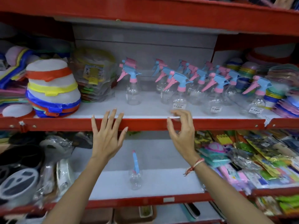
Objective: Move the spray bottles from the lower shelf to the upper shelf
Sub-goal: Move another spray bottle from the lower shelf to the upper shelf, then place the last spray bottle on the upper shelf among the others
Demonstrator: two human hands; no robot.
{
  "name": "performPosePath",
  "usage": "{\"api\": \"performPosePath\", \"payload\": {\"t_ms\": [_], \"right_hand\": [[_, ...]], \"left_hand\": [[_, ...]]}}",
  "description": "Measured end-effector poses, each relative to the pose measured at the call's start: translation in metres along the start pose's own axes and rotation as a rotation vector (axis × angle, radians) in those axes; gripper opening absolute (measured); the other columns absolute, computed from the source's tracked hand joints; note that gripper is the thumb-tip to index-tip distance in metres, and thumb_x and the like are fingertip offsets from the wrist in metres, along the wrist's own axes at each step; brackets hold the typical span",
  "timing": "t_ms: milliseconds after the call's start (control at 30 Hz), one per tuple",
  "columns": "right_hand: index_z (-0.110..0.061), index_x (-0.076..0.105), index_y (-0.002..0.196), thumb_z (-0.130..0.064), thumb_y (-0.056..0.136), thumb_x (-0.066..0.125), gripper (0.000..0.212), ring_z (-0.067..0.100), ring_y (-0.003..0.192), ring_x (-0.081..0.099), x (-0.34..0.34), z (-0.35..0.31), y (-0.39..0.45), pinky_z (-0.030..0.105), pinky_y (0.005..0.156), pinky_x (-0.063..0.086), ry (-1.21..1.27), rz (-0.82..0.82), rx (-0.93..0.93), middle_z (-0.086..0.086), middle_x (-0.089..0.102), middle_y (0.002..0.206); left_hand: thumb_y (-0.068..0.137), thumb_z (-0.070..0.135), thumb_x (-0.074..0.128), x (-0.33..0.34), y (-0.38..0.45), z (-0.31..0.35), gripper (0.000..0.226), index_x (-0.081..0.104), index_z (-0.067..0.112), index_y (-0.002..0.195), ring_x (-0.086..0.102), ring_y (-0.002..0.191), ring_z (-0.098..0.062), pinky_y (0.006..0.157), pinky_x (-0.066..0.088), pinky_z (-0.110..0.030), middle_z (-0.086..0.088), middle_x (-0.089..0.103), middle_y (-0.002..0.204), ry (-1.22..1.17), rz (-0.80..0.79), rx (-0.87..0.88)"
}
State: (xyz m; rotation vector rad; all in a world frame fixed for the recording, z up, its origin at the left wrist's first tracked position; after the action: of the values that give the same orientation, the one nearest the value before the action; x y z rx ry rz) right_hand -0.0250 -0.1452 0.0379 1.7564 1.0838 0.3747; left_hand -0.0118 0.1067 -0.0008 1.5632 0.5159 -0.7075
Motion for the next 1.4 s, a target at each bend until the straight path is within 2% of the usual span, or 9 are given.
{"api": "performPosePath", "payload": {"t_ms": [133,233,367,467,533,700,967,1167,1400], "right_hand": [[-0.006,0.063,0.105,-0.011,0.089,0.06,0.017,0.022,0.09,0.06,0.029,-0.003,-0.064,0.036,0.081,0.052,0.026,-0.184,0.053,0.006,0.061,0.1],[-0.014,0.055,0.122,-0.034,0.086,0.062,0.043,0.02,0.109,0.057,0.06,0.007,-0.115,0.04,0.093,0.049,0.03,-0.479,0.35,0.003,0.059,0.117],[-0.013,0.034,0.146,-0.036,0.085,0.069,0.074,0.024,0.133,0.045,0.096,0.017,-0.153,0.031,0.107,0.037,0.03,-0.693,0.736,0.007,0.044,0.147],[-0.007,0.036,0.145,-0.032,0.09,0.065,0.068,0.027,0.125,0.053,0.115,0.02,-0.16,0.028,0.099,0.041,0.032,-0.708,0.848,0.01,0.048,0.146],[-0.006,0.046,0.138,-0.028,0.092,0.062,0.053,0.027,0.104,0.06,0.124,0.021,-0.161,0.026,0.083,0.046,0.025,-0.693,0.869,0.012,0.061,0.127],[-0.008,0.057,0.118,-0.019,0.097,0.053,0.025,0.013,0.061,0.051,0.121,0.022,-0.16,0.013,0.049,0.037,-0.012,-0.671,0.769,0.005,0.058,0.081],[-0.023,0.057,0.118,-0.033,0.096,0.055,0.024,0.003,0.053,0.05,0.065,0.01,-0.123,0.016,0.05,0.033,0.086,-0.694,0.547,-0.002,0.067,0.077],[-0.033,0.061,0.106,-0.036,0.091,0.063,0.015,0.018,0.063,0.059,0.012,-0.028,-0.045,0.028,0.063,0.044,0.116,-0.58,0.321,-0.009,0.073,0.078],[-0.021,0.063,0.109,-0.035,0.091,0.064,0.023,0.026,0.06,0.05,-0.009,-0.061,0.046,0.043,0.061,0.045,0.182,-0.313,0.123,0.012,0.064,0.074]], "left_hand": [[0.101,0.046,0.037,0.002,-0.006,-0.009,0.055,0.042,0.016,0.146,0.04,0.141,-0.032,0.117,0.018,-0.062,-0.011,0.044,0.153,-0.011,0.009,0.0],[0.101,0.046,0.036,0.004,-0.008,-0.013,0.057,0.038,0.016,0.149,0.037,0.143,-0.032,0.118,0.017,-0.062,-0.011,0.042,0.154,-0.02,-0.002,0.015],[0.101,0.048,0.035,0.009,-0.009,-0.016,0.06,0.032,0.017,0.153,0.031,0.146,-0.032,0.119,0.013,-0.063,-0.012,0.038,0.156,-0.01,-0.008,0.04],[0.101,0.049,0.035,0.012,-0.008,-0.02,0.062,0.029,0.017,0.154,0.029,0.147,-0.032,0.119,0.012,-0.063,-0.012,0.036,0.157,0.003,-0.002,0.055],[0.101,0.048,0.036,0.014,-0.008,-0.02,0.062,0.029,0.017,0.154,0.028,0.148,-0.032,0.12,0.01,-0.062,-0.013,0.035,0.157,0.012,-0.002,0.055],[0.101,0.047,0.037,0.019,-0.008,-0.018,0.062,0.026,0.018,0.155,0.025,0.148,-0.033,0.12,0.007,-0.062,-0.013,0.034,0.158,0.009,0.011,0.044],[0.1,0.051,0.039,0.023,-0.007,-0.017,0.066,0.025,0.018,0.155,0.025,0.149,-0.034,0.12,0.007,-0.064,-0.014,0.033,0.158,0.002,0.01,0.039],[0.099,0.056,0.036,0.025,-0.005,-0.016,0.069,0.028,0.016,0.154,0.027,0.147,-0.035,0.12,0.004,-0.062,-0.016,0.035,0.156,0.016,-0.004,0.035],[0.099,0.056,0.032,0.027,-0.005,-0.018,0.067,0.029,0.017,0.154,0.026,0.147,-0.034,0.12,0.008,-0.064,-0.015,0.036,0.156,0.016,-0.003,0.032]]}}
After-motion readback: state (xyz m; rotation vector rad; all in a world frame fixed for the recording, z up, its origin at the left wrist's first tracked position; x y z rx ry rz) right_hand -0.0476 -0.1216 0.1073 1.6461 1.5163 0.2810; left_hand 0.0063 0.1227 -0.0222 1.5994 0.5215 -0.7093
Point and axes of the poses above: each hand's wrist, its own y-axis towards the middle knuckle, its own x-axis out of the palm, z = x × y, the point moved 1 cm from there along y, towards the middle knuckle
